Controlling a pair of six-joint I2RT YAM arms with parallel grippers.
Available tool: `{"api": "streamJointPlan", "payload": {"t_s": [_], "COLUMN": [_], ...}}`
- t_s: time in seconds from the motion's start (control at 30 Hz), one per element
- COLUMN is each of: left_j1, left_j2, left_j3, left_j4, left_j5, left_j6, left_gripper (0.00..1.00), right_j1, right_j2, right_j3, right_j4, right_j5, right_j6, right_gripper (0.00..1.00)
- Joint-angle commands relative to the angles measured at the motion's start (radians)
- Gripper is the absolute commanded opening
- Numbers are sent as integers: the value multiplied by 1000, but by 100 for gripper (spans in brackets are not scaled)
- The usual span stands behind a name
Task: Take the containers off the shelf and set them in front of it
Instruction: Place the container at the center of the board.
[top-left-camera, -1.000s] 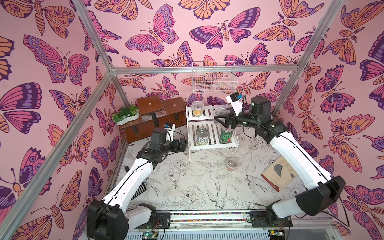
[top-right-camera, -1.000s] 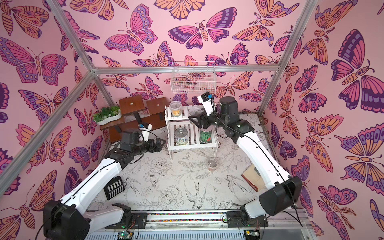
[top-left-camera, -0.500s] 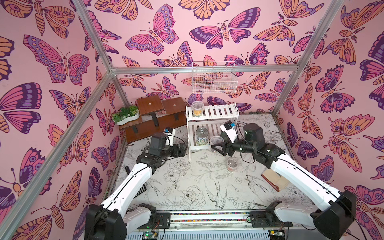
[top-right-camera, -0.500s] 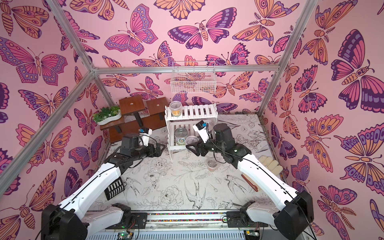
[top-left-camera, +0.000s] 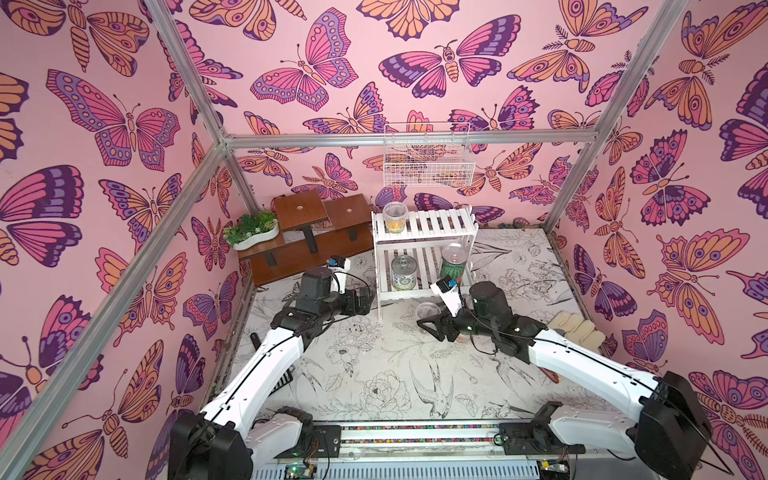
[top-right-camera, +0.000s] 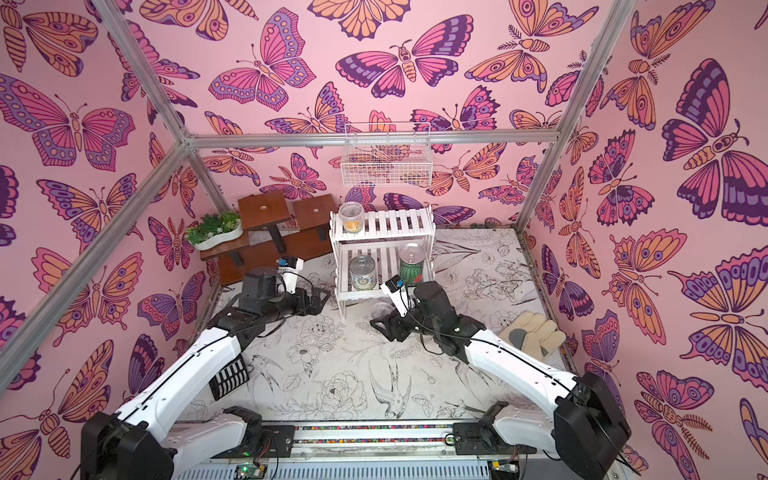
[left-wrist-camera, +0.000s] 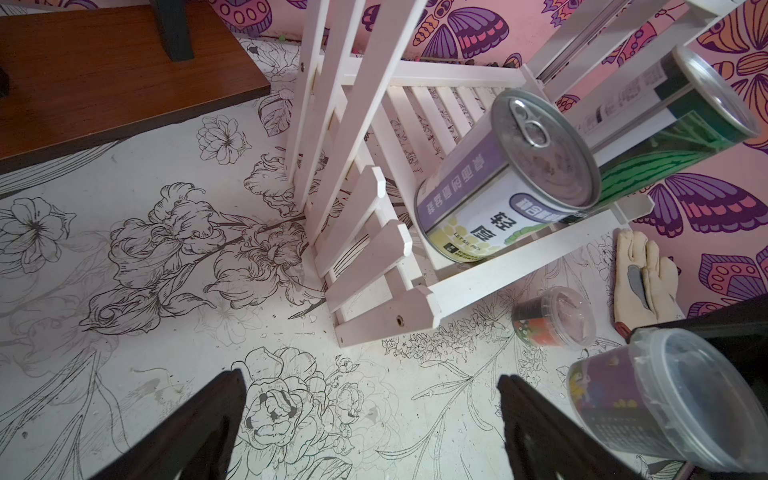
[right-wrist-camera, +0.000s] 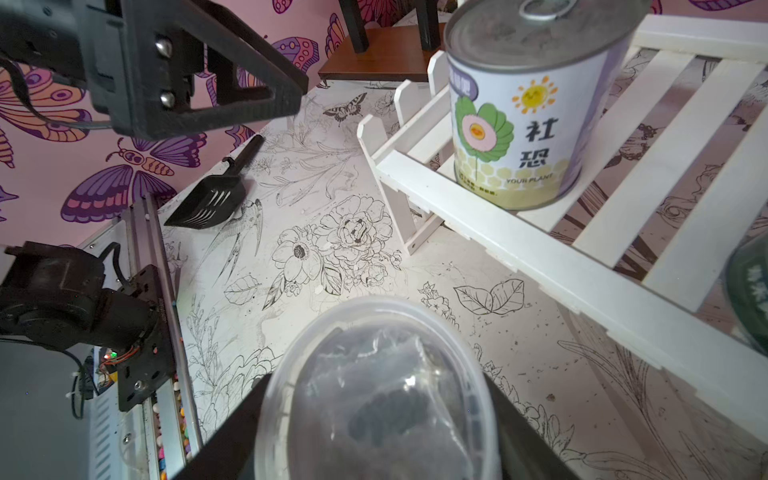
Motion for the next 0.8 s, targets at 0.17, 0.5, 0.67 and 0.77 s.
{"api": "streamJointPlan", "payload": {"t_s": [0.17,0.5,0.67,0.77], "left_j1": [9,8,9,8], "left_j2": [-2,-6,-8,-11], "left_j3": [0,3,2,1], "left_j4": [-1,-13,-14,-14], "left_j5": [-6,-11,-16,-17], "left_j6": [-2,3,4,2], "left_gripper": [100,100,100,100], "right_j1": [17,23,23,27], "right_j2": [93,199,263,297], "right_j3": [-99,-146,-142,-139], "right_j4": [218,350,400,427], "right_j5": [93,146,162,173], "right_j6": [27,24,24,27], "right_gripper": [43,43,43,43]}}
